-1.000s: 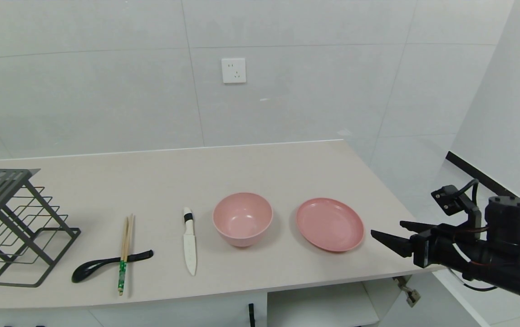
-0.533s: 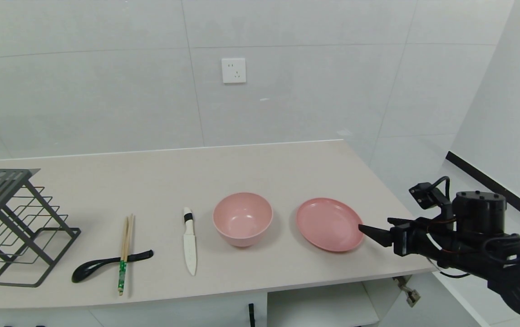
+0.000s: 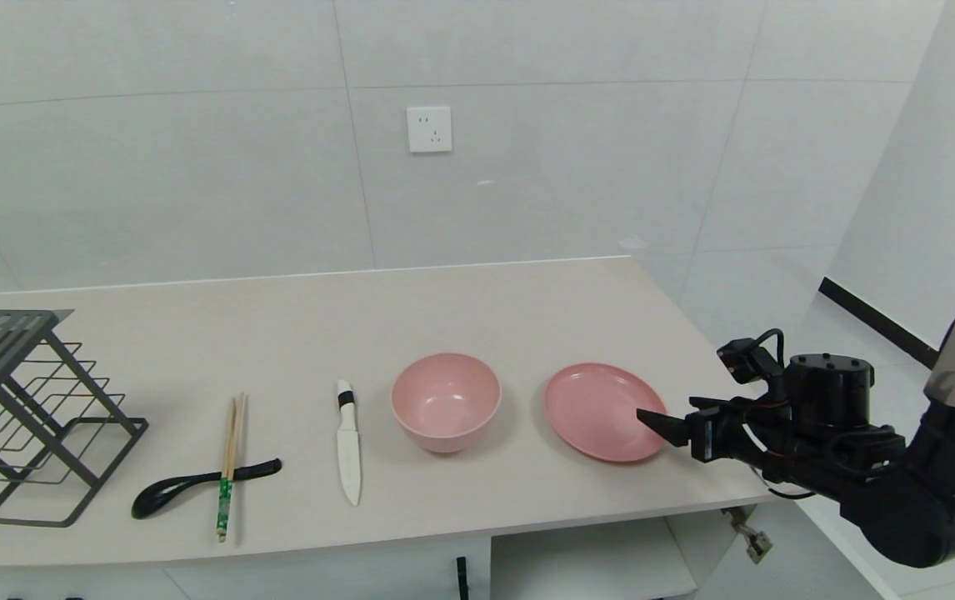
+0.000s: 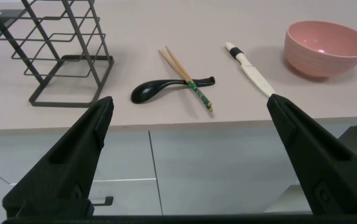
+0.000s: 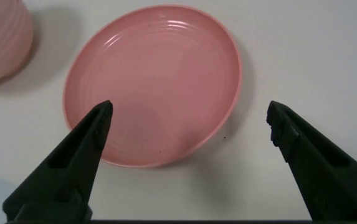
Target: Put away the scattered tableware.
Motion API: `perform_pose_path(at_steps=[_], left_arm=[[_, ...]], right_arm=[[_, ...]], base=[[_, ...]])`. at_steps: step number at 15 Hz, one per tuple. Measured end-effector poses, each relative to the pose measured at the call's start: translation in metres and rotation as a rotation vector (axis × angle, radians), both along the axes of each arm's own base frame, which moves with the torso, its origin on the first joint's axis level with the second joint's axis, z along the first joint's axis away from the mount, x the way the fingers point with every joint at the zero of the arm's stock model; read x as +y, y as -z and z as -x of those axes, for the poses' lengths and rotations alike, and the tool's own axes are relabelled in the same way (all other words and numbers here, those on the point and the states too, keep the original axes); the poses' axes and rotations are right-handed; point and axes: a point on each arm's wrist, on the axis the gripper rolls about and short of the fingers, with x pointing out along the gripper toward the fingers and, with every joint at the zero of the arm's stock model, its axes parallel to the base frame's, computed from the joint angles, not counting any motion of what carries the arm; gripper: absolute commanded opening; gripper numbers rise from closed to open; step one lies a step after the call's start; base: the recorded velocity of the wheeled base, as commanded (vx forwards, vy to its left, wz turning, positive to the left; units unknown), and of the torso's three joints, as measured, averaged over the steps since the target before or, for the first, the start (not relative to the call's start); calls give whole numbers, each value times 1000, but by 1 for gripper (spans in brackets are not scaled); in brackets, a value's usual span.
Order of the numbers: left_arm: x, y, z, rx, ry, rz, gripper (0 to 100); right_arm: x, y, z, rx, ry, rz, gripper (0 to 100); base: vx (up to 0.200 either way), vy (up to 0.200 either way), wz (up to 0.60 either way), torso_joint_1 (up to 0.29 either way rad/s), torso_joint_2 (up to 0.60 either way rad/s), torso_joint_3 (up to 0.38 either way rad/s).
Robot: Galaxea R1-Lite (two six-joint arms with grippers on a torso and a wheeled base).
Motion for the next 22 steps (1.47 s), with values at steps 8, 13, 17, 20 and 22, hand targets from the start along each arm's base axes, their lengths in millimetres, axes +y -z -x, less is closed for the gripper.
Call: perform_pose_path(at_steps=[8, 13, 17, 20, 22], left_arm=[[0, 0, 0, 0, 0, 0, 100], [0, 0, 0, 0, 0, 0, 100], [0, 0, 0, 0, 0, 0, 100], [0, 0, 0, 0, 0, 0, 100], [0, 0, 0, 0, 0, 0, 100]], right_arm=[[3, 9, -9, 7, 4, 8, 100], [6, 9, -22, -26, 0, 3, 100], [10, 14, -24, -18, -10, 5, 100], [11, 20, -24, -2, -13, 11, 100], [12, 23, -24, 7, -16, 14, 100]], base=[[0, 0, 0, 0, 0, 0], [0, 0, 0, 0, 0, 0], [0, 0, 0, 0, 0, 0], [0, 0, 0, 0, 0, 0], [0, 0, 0, 0, 0, 0]])
